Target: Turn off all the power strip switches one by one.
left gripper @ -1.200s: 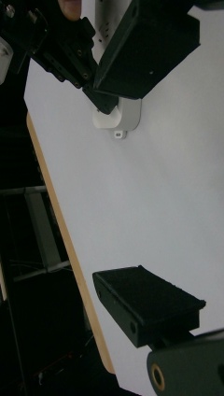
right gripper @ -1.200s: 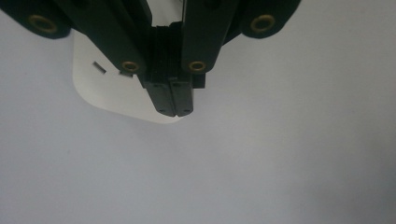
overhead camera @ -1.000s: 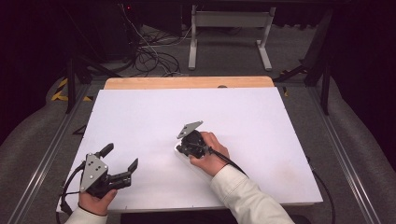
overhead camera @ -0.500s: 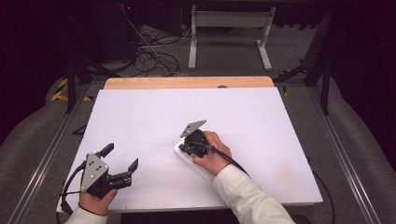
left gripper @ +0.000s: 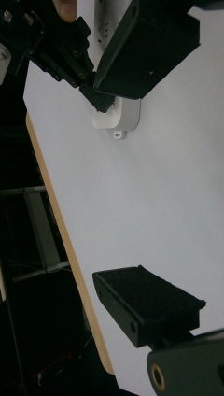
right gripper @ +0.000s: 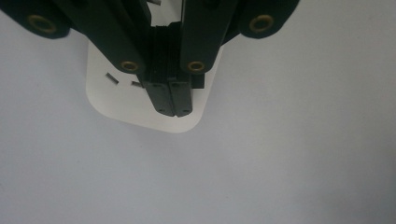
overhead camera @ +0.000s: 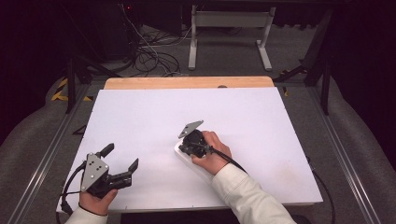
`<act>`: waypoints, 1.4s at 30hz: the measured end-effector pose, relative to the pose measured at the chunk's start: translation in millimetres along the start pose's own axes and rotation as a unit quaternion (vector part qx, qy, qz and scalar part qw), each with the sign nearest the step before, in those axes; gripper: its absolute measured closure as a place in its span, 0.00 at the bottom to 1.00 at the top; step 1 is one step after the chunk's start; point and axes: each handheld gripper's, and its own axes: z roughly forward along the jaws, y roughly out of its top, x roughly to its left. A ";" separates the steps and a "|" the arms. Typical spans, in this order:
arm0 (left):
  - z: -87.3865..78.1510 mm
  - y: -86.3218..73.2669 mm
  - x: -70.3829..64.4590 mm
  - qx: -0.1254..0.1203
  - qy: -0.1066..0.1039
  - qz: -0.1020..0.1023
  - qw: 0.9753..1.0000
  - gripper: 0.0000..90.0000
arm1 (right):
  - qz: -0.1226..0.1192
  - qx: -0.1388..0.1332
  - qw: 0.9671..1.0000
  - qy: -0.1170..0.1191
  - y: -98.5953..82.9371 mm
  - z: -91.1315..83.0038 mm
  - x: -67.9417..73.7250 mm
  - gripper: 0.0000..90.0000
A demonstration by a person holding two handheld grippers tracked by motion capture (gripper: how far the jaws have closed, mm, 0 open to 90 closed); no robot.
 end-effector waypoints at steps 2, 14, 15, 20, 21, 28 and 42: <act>-0.2 -0.4 0.7 0.000 0.000 -0.001 1.000 0.11 | -0.018 -0.009 1.000 -0.006 1.4 -5.6 -0.5 1.00; 1.1 -0.2 0.7 0.000 -0.003 -0.003 1.000 0.11 | -0.003 -0.129 0.992 0.013 3.5 -48.7 -10.9 0.78; 1.1 0.0 1.0 0.000 -0.002 -0.002 1.000 0.11 | -0.003 -0.137 0.990 0.014 3.3 -50.7 -12.1 0.72; 2.0 -0.1 1.2 0.000 -0.003 -0.003 1.000 0.11 | 0.005 -0.167 0.986 0.019 2.7 -62.4 -12.0 0.43; 2.0 -0.3 0.8 0.001 -0.005 -0.004 1.000 0.11 | -0.006 -0.175 0.984 0.006 2.1 -65.3 -12.2 0.40; 1.7 0.1 1.2 0.000 -0.003 -0.001 1.000 0.11 | 0.015 -0.189 0.981 -0.031 -9.4 -88.9 -17.1 0.21; 1.6 0.4 -0.7 0.002 -0.008 -0.005 1.000 0.11 | 0.037 -0.222 0.973 -0.049 -59.5 -136.0 -27.2 0.12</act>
